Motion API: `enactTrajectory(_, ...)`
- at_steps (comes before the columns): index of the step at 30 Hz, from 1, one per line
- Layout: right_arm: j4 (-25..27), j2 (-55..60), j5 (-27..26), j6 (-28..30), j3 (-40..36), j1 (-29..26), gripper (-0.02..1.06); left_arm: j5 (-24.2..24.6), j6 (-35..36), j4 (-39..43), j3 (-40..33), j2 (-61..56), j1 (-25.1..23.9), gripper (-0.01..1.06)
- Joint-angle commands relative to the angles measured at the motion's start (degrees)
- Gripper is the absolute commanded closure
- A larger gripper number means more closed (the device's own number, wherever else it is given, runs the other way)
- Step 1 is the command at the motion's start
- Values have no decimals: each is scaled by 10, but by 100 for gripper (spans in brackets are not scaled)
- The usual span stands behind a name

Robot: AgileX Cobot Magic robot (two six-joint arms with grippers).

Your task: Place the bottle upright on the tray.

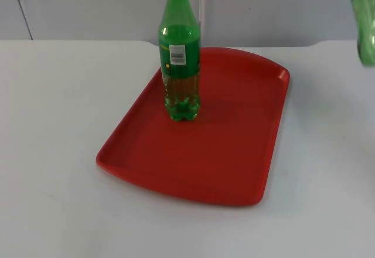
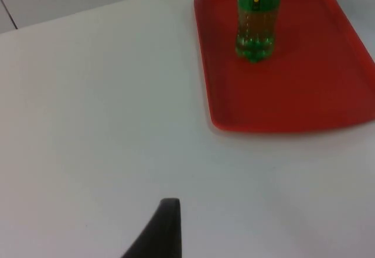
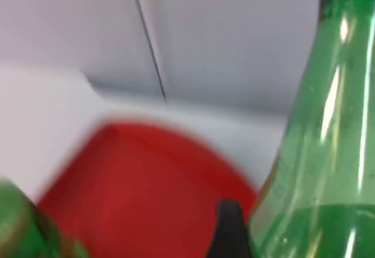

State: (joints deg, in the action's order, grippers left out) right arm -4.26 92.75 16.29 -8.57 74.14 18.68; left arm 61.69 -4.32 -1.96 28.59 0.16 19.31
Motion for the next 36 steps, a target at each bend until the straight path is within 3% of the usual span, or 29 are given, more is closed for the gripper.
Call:
enactTrajectory(1,0,-34,-52,26,1,9,105,-1,1,-1,-3,-2,-1,0)
enactTrajectory(6,0,-63,-166,78,0,46,105,-1,1,-1,-3,-2,-1,0)
enactTrajectory(7,0,-63,-166,78,0,46,105,-1,1,-1,-3,-2,-1,0)
enactTrajectory(12,-1,-60,-304,92,-23,67,105,-1,1,-1,-3,-2,-1,0)
enactTrajectory(13,-1,-60,-304,92,-23,67,105,-1,1,-1,-3,-2,-1,0)
enactTrajectory(17,9,-60,-506,100,-111,64,105,-1,1,-1,-3,-2,-1,0)
enactTrajectory(19,43,-60,-606,131,-156,64,105,-1,1,-1,-3,-2,-1,0)
enactTrajectory(21,51,-60,-629,135,-167,64,105,-1,1,-1,-3,-2,-1,0)
enactTrajectory(24,136,-50,-714,171,-211,64,105,-1,1,-1,-3,-2,-1,0)
enactTrajectory(26,183,-34,-722,171,-216,64,105,-1,1,-1,-3,-2,-1,0)
enactTrajectory(29,198,-13,-719,171,-213,64,105,-1,1,-1,-3,-2,-1,0)
enactTrajectory(36,122,59,-748,139,-210,64,105,-1,1,-1,-3,-2,-1,0)
